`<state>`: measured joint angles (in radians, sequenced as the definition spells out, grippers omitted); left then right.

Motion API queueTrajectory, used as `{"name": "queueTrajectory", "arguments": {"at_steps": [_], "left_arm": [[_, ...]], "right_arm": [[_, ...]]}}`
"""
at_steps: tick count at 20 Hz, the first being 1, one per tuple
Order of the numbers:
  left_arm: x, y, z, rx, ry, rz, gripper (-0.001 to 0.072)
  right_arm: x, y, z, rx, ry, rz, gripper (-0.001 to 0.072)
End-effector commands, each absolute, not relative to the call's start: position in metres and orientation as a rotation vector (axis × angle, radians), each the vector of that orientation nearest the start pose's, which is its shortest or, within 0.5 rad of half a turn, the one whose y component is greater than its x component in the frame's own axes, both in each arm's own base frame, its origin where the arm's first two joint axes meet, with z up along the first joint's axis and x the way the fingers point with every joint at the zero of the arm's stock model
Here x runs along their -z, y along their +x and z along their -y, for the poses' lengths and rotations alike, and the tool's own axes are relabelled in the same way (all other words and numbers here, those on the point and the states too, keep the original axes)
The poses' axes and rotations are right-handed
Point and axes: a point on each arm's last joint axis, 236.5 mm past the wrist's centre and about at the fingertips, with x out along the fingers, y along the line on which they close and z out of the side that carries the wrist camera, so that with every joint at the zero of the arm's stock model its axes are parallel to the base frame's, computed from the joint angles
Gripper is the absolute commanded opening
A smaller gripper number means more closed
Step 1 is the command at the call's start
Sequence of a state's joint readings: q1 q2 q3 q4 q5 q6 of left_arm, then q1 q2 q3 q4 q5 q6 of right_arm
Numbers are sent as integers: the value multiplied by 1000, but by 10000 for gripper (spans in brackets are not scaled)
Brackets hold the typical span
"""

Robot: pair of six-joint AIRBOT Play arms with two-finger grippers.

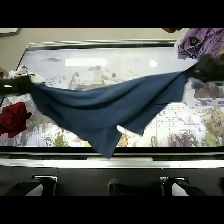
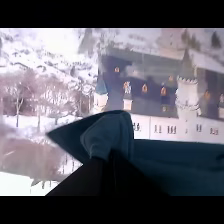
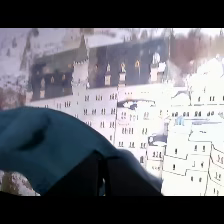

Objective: Fold the clothes and pants, and hang the long-sleeved shirts on hangers.

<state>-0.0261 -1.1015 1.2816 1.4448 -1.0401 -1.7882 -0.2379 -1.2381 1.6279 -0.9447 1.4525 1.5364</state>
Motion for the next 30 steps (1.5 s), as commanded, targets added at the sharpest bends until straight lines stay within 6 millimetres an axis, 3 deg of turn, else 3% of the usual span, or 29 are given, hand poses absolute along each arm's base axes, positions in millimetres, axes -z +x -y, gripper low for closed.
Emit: {"name": "queueTrajectory", "arguments": {"at_steps": [1,4,6,7,8,11,15,17,18,20,22,26,30], "left_arm": [[-29,464,52,-4,-321,-1007,19],[25,488,70,3,-432,-1064,20],[42,498,78,7,-478,-1092,21],[44,501,80,9,-488,-1098,32],[43,502,80,11,-487,-1104,104],[20,486,66,-25,-541,-1180,576],[-33,437,4,-120,-618,-1174,582],[-42,394,-6,-135,-670,-1152,582],[-37,370,4,-105,-720,-1162,582],[-12,319,48,-13,-873,-1221,583],[9,288,90,58,-1016,-1237,583],[47,263,134,77,-1104,-1261,583],[66,268,164,84,-1083,-1274,583]], "right_arm": [[-87,461,-46,-359,550,-1165,29],[-15,502,-51,-334,594,-1186,28],[9,517,-47,-295,610,-1172,28],[10,523,-45,-283,615,-1153,28],[10,527,-42,-262,622,-1138,28],[5,523,-41,-257,616,-1145,28],[0,501,-38,-236,588,-1224,29],[-3,490,-29,-204,545,-1256,29],[-6,486,-26,-196,519,-1262,29],[-13,481,-23,-190,493,-1263,29],[-18,476,-23,-195,486,-1269,29],[-20,466,-26,-210,484,-1306,29],[-19,459,-28,-218,486,-1336,29]]}}
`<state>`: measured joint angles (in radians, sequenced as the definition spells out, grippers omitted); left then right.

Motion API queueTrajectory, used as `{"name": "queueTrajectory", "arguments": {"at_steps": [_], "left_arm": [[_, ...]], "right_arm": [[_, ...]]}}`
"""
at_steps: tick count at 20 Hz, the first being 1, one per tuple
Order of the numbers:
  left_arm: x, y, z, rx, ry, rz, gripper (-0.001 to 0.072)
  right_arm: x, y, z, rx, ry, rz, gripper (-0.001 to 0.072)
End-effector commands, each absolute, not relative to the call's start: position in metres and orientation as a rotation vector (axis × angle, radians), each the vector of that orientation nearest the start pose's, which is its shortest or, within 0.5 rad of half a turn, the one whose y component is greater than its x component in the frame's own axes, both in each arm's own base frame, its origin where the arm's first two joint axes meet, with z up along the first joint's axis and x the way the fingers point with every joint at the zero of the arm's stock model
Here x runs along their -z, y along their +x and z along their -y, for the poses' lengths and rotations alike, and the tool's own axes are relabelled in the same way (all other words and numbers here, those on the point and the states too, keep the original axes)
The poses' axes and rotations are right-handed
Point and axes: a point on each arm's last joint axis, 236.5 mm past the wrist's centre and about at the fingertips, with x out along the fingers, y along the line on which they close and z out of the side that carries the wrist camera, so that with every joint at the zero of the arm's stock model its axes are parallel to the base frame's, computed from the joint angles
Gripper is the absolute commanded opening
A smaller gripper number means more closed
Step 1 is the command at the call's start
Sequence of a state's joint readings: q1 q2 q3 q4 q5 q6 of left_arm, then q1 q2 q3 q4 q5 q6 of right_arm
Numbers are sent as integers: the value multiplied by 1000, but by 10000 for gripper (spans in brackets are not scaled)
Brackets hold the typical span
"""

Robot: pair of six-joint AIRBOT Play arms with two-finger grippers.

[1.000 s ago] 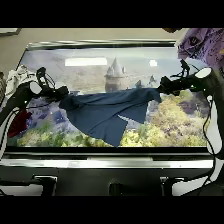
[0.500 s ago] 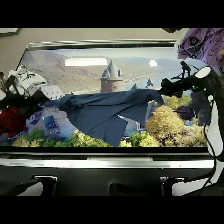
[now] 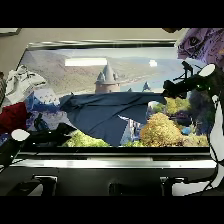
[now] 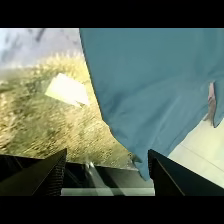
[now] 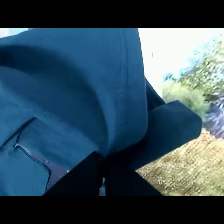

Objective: Fold the clothes and pants, and hang the long-sleeved shirts on hangers.

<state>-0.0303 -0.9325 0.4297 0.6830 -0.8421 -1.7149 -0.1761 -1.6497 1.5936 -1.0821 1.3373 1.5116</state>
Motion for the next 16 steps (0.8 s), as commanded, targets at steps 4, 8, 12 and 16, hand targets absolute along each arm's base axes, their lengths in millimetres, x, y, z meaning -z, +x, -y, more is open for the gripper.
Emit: {"name": "queueTrajectory", "arguments": {"at_steps": [4,8,12,16], "left_arm": [[82,280,184,121,-1084,-1297,582],[88,303,193,130,-1068,-1313,576],[106,311,198,114,-1065,-1375,576],[102,316,211,162,-1034,-1379,214]], "right_arm": [[-19,458,-29,-219,486,-1341,29],[-19,461,-28,-215,485,-1328,29],[-19,463,-27,-212,484,-1320,29],[-19,462,-26,-211,475,-1321,29]]}}
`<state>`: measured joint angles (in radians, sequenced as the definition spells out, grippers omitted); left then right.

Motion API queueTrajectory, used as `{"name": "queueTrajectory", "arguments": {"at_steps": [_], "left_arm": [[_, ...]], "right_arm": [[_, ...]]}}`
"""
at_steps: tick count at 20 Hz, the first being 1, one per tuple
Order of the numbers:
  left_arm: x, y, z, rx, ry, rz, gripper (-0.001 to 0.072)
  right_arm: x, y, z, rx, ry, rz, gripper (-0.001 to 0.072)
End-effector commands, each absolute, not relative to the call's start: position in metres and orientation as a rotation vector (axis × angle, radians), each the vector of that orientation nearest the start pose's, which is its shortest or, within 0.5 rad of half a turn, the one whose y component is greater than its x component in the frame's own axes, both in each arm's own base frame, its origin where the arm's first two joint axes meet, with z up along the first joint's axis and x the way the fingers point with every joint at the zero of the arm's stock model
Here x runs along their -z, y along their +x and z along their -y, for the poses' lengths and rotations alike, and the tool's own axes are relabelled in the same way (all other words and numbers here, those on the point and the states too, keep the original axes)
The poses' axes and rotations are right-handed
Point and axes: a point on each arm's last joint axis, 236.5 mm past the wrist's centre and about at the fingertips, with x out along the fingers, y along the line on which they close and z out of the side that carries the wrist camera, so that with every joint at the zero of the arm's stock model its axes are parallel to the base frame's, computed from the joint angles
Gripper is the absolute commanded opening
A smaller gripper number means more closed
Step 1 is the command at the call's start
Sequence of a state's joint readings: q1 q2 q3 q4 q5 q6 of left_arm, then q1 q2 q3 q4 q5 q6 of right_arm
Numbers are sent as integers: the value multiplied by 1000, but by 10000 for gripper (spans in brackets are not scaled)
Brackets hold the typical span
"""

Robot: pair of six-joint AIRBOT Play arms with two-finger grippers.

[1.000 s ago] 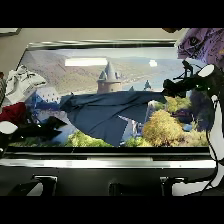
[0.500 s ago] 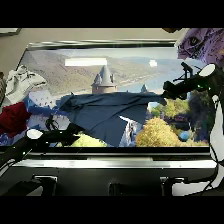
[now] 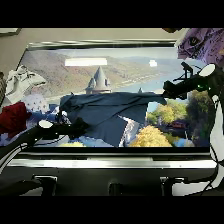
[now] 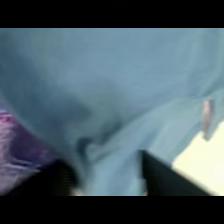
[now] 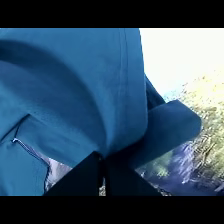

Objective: Fold the clothes and pants, and hang the long-sleeved shirts on hangers.

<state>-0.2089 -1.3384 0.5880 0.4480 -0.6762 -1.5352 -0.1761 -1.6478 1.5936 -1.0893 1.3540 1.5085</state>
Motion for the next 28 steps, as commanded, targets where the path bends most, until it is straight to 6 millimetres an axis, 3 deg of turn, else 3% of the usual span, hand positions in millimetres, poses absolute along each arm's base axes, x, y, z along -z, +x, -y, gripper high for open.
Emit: {"name": "queueTrajectory", "arguments": {"at_steps": [1,4,6,8,10,11,13,15,16,18,22,25,28], "left_arm": [[95,319,214,196,-1016,-1372,16],[55,350,220,310,-981,-1286,16],[7,394,200,341,-915,-1166,15],[-65,442,162,329,-785,-1029,14],[-167,479,119,301,-609,-835,14],[-226,487,97,270,-531,-725,14],[-333,475,66,229,-387,-518,15],[-416,437,49,193,-295,-350,16],[-444,413,45,181,-274,-284,15],[-470,360,45,179,-310,-225,16],[-471,258,44,158,-374,-198,16],[-475,212,19,51,-422,-136,16],[-476,207,8,7,-410,-117,15]], "right_arm": [[-19,462,-26,-211,476,-1322,29],[-31,463,-26,-212,469,-1290,28],[-58,476,-22,-206,444,-1174,28],[-110,499,-14,-180,422,-967,28],[-189,513,-6,-168,385,-734,28],[-233,510,-6,-175,359,-634,28],[-311,483,-13,-212,266,-491,28],[-374,438,-16,-208,184,-381,28],[-399,412,-16,-191,148,-330,28],[-435,354,-10,-131,72,-258,28],[-446,244,5,5,-34,-276,28],[-451,203,-1,18,16,-251,28],[-455,200,-4,20,110,-233,28]]}}
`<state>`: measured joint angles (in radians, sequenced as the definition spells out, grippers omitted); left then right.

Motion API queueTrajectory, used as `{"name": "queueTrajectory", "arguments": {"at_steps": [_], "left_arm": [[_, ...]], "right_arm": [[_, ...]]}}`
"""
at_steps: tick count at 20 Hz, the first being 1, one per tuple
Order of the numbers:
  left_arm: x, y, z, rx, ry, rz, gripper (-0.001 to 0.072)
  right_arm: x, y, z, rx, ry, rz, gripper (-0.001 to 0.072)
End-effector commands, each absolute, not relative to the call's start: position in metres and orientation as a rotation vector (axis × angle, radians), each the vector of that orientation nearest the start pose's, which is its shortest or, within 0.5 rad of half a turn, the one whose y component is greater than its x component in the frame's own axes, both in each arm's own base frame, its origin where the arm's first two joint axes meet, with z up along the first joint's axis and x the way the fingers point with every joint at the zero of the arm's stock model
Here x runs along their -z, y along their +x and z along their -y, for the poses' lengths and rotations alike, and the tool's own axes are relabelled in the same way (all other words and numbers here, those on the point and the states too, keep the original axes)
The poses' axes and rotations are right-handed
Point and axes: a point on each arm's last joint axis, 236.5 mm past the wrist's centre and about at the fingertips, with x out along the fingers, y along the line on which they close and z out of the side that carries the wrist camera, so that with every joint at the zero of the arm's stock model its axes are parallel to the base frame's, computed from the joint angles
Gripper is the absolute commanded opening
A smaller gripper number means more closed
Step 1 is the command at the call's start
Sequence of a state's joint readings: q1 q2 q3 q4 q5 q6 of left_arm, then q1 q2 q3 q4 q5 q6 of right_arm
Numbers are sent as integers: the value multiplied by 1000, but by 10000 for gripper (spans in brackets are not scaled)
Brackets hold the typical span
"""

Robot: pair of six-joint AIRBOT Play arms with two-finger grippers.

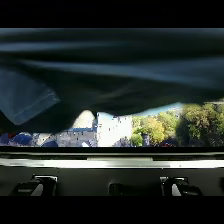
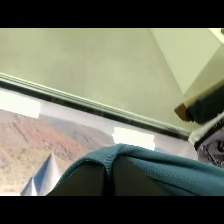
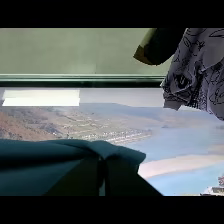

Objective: Fold the clothes and pants, and hang the long-sleeved shirts on hangers.

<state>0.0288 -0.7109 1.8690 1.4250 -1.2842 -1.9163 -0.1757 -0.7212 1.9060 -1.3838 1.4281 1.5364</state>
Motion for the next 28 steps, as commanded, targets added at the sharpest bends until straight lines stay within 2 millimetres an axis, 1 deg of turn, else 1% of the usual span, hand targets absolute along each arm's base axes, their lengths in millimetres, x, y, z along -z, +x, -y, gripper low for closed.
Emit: {"name": "queueTrajectory", "arguments": {"at_steps": [1,2,3,4,5,6,7,8,10,11,12,14,16,17,18,20,21,22,23,24,25,26,27,28], "left_arm": [[-472,216,8,4,-399,-136,16],[-464,229,9,7,-380,-172,16],[-452,246,11,8,-355,-225,16],[-434,265,12,9,-324,-296,16],[-410,289,12,4,-298,-387,16],[-383,313,11,-2,-275,-475,16],[-351,340,11,-7,-252,-572,17],[-315,367,11,-8,-234,-670,17],[-242,418,13,-4,-227,-840,17],[-209,443,15,1,-227,-901,17],[-173,470,16,4,-216,-946,17],[-104,516,17,4,-220,-1003,17],[-39,547,23,9,-259,-1046,17],[-16,558,26,10,-278,-1054,17],[2,568,31,17,-307,-1050,17],[22,581,39,31,-367,-1034,17],[28,584,42,33,-384,-1036,18],[34,583,45,38,-402,-1050,27],[38,580,47,40,-415,-1069,119],[39,575,46,31,-436,-1091,323],[36,570,45,31,-437,-1106,450],[27,565,38,23,-442,-1113,464],[12,561,28,-2,-472,-1105,464],[-5,555,17,-16,-488,-1096,464]], "right_arm": [[-453,206,-4,16,142,-245,28],[-445,219,-3,20,177,-279,28],[-433,235,-2,20,208,-335,28],[-415,254,-1,20,241,-411,28],[-391,278,-2,10,282,-512,28],[-363,304,-6,-17,317,-625,28],[-334,329,-11,-48,346,-731,28],[-301,356,-17,-84,382,-844,28],[-229,407,-19,-107,451,-1041,28],[-191,428,-16,-93,484,-1124,28],[-149,450,-12,-76,514,-1203,28],[-72,487,-12,-63,584,-1302,28],[-11,519,-26,-108,691,-1332,29],[14,535,-33,-135,740,-1323,29],[33,547,-37,-151,778,-1307,29],[59,566,-41,-167,828,-1266,29],[67,571,-39,-165,816,-1249,30],[70,574,-37,-170,800,-1238,52],[69,575,-37,-183,782,-1225,134],[64,574,-39,-207,768,-1225,210],[57,568,-41,-223,758,-1238,338],[48,560,-39,-235,742,-1256,456],[36,548,-36,-268,687,-1279,534],[25,532,-29,-293,603,-1311,553]]}}
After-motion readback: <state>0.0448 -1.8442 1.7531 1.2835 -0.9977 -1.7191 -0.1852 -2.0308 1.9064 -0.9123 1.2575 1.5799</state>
